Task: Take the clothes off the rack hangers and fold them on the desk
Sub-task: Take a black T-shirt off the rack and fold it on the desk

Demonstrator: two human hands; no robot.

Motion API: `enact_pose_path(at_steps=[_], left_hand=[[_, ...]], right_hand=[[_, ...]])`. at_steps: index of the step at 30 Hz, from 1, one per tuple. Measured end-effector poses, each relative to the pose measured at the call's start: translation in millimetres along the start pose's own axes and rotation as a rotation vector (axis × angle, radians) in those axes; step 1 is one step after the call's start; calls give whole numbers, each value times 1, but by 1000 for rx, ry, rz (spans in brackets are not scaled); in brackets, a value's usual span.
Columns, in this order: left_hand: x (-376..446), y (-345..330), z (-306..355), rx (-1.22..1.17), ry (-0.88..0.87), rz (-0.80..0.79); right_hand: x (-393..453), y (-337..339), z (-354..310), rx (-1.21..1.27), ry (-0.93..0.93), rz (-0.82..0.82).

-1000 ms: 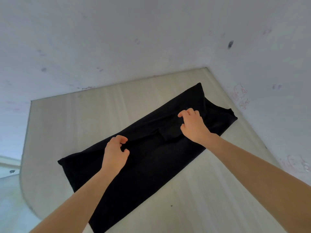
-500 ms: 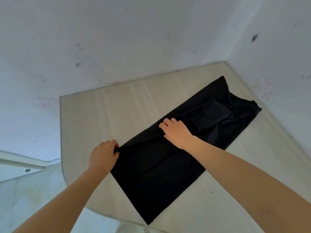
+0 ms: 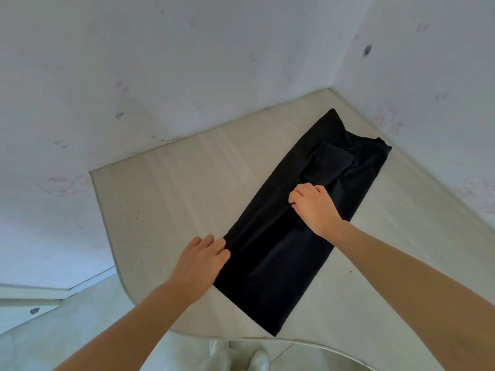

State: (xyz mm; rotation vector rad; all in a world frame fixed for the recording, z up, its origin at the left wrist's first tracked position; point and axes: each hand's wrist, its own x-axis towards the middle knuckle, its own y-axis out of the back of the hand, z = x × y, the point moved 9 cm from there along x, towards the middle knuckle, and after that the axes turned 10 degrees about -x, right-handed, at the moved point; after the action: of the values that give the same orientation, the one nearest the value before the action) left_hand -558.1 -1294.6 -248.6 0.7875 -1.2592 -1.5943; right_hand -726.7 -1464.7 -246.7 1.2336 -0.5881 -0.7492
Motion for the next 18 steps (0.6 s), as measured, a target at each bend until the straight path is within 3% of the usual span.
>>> enact_pose_path(at_steps=[2,3,7,8,10,13,18], left_hand=[[-6,-23,13,-85,-40,-169],[-7,-26,14,-176,-3,-167],[-7,-8,-13,-580,404,95],[-7,-2,-20,-570,451,160],[-9,-2,-26,-486,502,136],[-11,-21,-33,-481,570,-21],[-18,-36,-41,-533,759,-51]], right_hand=[[-17,-24,0,-6,13,-190],[-24,-31,0,16,4,-257],[-51,-26,-5,126,-97,-228],[-59,-23,-6,168,-131,-213],[-80,-16,-4,269,-217,-174],[-111,-10,3,462,-420,-98],[-181,-39,-2,910,-928,-191]])
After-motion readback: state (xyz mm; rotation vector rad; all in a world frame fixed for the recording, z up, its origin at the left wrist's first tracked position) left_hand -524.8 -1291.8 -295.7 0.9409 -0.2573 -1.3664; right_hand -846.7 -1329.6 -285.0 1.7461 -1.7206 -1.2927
